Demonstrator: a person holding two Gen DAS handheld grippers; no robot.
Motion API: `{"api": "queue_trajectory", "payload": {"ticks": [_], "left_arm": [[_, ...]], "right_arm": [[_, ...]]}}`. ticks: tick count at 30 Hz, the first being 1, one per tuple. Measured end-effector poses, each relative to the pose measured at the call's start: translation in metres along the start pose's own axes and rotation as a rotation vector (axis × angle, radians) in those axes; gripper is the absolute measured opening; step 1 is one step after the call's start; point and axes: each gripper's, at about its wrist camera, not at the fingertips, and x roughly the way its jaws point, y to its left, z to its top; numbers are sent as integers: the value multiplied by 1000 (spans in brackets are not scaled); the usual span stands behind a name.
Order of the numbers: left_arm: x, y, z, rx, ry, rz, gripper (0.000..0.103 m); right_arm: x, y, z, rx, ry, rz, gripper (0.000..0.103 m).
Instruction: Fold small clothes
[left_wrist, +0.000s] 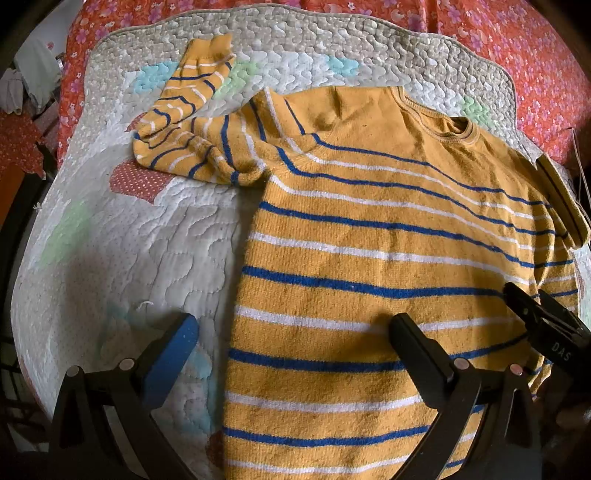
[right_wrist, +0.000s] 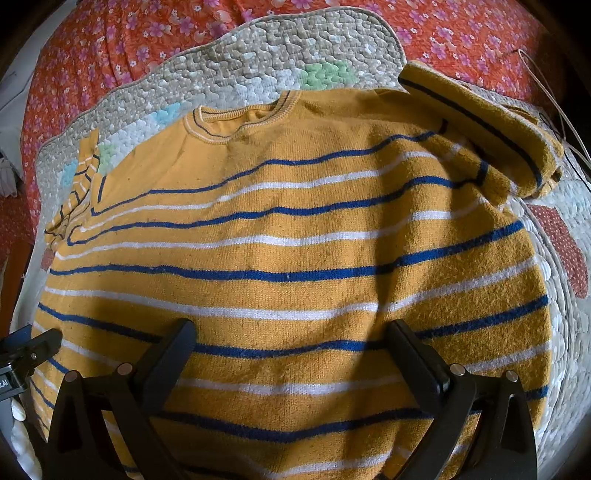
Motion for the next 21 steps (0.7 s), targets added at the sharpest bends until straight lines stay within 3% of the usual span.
{"api": "queue_trajectory", "payload": {"ticks": [21], "left_arm": [[0, 1, 0, 2, 0, -1, 103]], "right_arm": [[0, 1, -2, -3, -6, -4, 103]]}}
